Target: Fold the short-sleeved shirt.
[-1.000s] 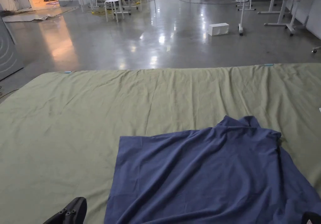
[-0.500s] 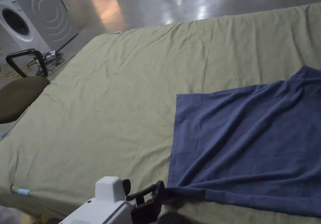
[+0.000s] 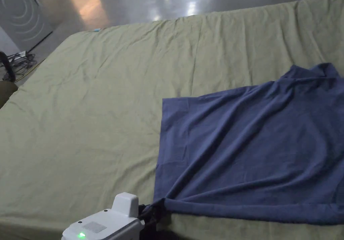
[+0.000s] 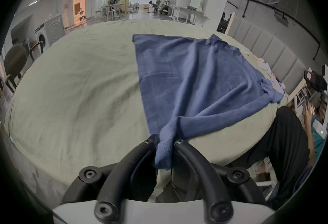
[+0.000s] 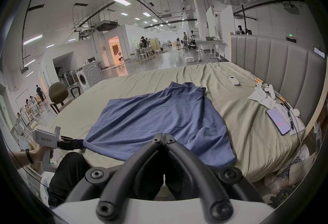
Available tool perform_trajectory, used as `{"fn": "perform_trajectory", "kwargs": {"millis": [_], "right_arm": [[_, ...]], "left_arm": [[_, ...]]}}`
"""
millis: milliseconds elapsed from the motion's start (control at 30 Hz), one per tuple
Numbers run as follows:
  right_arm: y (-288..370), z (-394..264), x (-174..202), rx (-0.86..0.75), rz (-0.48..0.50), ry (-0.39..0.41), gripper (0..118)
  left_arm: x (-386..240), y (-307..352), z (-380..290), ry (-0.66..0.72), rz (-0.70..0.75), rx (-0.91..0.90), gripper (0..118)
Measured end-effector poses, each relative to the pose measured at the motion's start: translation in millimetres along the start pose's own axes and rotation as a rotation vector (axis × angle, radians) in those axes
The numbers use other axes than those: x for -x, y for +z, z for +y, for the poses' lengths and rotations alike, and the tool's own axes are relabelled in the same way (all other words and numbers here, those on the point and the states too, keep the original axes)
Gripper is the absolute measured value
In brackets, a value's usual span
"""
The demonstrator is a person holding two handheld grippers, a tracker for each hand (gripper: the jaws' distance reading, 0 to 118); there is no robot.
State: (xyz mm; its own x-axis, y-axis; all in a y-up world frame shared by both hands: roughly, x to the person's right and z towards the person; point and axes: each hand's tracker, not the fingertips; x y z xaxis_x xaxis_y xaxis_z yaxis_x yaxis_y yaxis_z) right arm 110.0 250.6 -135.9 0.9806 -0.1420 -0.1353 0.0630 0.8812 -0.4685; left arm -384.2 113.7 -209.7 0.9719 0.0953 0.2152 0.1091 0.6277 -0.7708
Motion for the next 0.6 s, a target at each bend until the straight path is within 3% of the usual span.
{"fn": "perform_trajectory", "kwargs": {"millis": [167, 267, 333, 367, 467, 600], "right_arm": [[10, -4, -12, 0.001, -0.040, -0.028, 0], [14, -5, -30, 0.009, -0.150, -0.007, 0], [14, -7, -53, 0.038, -0.206, -0.069, 0], [12, -9, -65, 0.057, -0.228, -0.100, 8], [0, -29, -113, 0.113, -0.317, -0.198, 67], [-25, -52, -151, 0.249, -0.322, -0.336, 66]], "left_arm": [[-3, -6, 5, -0.043, 0.023, 0.038, 9], [2, -15, 8, -0.014, 0.024, 0.081, 9], [2, -23, 12, -0.024, 0.023, 0.105, 9], [1, -26, 13, -0.046, 0.030, 0.115, 9], [-9, -30, 16, -0.116, 0.060, 0.139, 9], [-17, -34, 22, -0.109, 0.062, 0.170, 9]]}}
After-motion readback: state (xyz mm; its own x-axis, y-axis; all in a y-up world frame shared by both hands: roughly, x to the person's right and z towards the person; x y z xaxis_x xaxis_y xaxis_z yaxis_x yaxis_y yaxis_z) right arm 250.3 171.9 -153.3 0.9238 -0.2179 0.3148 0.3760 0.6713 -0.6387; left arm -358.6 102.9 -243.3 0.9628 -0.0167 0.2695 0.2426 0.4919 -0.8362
